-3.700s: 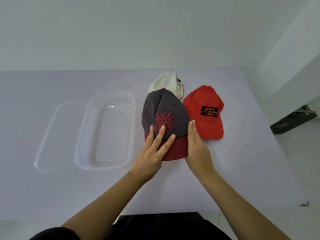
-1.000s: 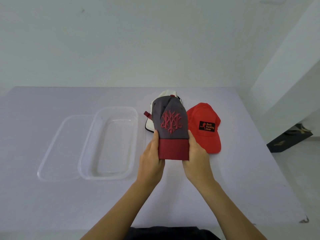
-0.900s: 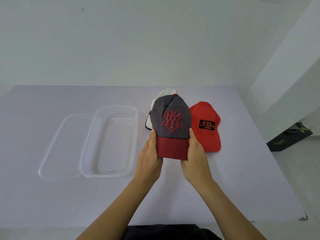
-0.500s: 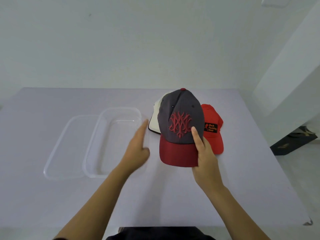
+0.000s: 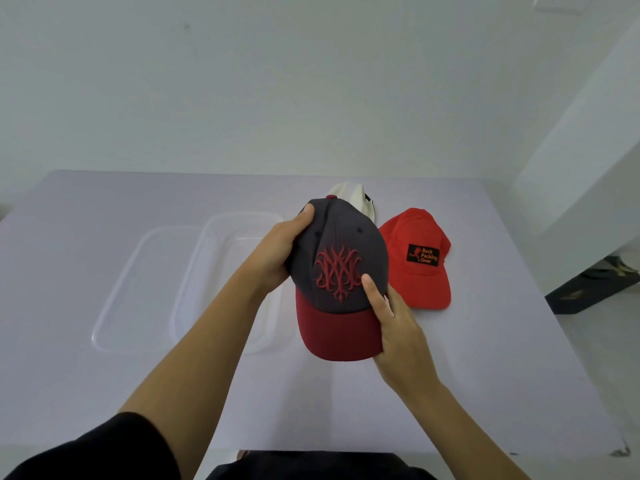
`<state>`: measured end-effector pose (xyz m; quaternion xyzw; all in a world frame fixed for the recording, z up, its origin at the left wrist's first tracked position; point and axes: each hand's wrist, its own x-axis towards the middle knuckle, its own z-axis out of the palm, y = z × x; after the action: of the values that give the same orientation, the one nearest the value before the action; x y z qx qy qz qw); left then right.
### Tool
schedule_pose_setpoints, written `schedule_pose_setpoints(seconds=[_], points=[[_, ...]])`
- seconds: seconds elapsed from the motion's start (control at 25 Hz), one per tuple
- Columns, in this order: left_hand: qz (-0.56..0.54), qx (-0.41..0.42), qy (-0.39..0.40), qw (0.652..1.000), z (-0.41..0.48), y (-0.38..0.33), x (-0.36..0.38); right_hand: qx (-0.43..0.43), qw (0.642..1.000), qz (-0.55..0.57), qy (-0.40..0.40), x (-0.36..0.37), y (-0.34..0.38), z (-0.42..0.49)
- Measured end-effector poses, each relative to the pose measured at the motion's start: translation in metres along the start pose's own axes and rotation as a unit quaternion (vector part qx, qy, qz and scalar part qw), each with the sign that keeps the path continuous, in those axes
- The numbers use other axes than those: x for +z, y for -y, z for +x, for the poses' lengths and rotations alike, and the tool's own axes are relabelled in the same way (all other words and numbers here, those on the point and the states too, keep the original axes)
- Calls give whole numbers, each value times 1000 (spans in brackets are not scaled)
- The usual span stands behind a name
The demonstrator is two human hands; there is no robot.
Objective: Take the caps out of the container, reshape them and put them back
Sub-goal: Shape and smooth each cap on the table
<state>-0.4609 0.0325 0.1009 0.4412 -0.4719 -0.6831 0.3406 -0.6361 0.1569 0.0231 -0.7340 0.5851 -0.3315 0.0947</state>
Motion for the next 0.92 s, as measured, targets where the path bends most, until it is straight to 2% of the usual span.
schedule_pose_setpoints(seconds=[0.08,0.12,0.24,0.28,0.36,0.44,0.48,0.56,0.64,0.76,0.92], points=[[-4,9,-22,1000,3,-2,-3,27,999,43,11,-3,-10,2],[7,17,-27,999,4,-3,-5,73,993,90,-3,-8,-18,8],[54,35,-31,997,7,-6,-6,231,939,248,-63,-37,-34,40],[67,36,-26,997,7,-6,-3,244,918,310,-44,-45,-34,52],[81,34,-8,996,10,-5,6,228,891,390,50,-52,-30,77],[71,32,13,997,14,-3,16,217,870,414,158,-47,-27,93],[60,29,24,998,17,-1,19,224,848,438,198,-43,-28,97],[31,12,37,999,22,3,21,258,798,496,225,-38,-35,103],[19,-14,35,999,28,9,16,284,769,524,230,-31,-44,107],[82,-47,44,995,39,21,4,313,750,535,231,-13,-60,106],[201,-88,67,973,55,40,-6,335,750,504,266,18,-74,97]])
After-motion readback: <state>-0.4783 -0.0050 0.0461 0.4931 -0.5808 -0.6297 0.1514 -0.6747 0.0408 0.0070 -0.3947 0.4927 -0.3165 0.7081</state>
